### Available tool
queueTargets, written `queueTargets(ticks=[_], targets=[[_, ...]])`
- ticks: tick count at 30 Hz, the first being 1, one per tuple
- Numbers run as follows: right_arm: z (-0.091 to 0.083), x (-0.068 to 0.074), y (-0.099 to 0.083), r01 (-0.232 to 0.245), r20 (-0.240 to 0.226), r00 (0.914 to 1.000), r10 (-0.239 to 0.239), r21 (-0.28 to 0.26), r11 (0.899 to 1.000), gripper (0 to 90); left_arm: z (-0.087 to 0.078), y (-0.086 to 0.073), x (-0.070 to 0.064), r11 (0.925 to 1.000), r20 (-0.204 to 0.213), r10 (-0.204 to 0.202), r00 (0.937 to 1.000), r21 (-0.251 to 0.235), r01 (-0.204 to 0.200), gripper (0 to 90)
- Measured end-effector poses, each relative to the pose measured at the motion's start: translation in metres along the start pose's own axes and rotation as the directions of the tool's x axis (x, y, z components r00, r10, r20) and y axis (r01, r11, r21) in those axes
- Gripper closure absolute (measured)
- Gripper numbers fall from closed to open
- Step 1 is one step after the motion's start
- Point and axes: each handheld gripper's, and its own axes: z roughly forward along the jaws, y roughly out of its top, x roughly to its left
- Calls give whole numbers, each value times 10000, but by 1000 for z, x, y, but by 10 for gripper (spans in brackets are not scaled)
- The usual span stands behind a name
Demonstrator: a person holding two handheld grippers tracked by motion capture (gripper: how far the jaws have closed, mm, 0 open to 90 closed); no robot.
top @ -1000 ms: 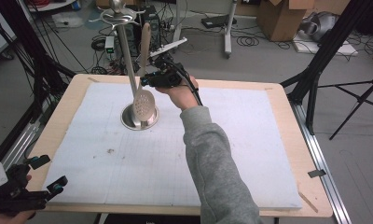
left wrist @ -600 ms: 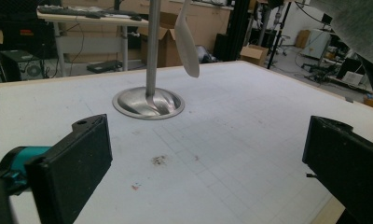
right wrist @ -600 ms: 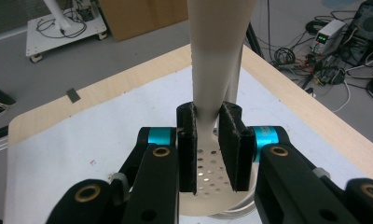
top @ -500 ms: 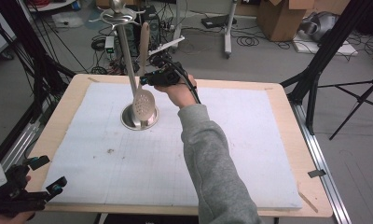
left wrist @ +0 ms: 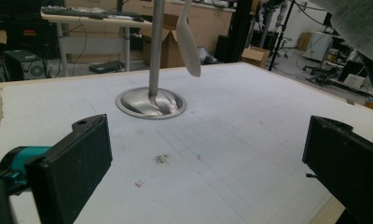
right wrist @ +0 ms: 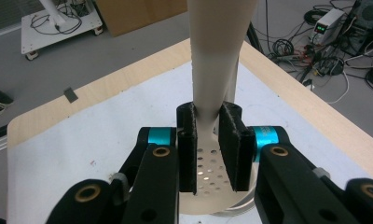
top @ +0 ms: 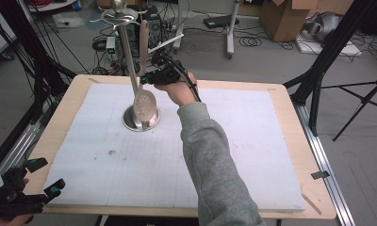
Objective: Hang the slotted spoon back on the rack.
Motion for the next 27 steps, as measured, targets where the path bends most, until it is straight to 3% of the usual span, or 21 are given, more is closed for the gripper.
queueTargets(ticks=[27], targets=[[4,4,7,-115,101,9999,112,306,9995,780,-1,-1,0,10000,-60,-21,10000,0,21,17]])
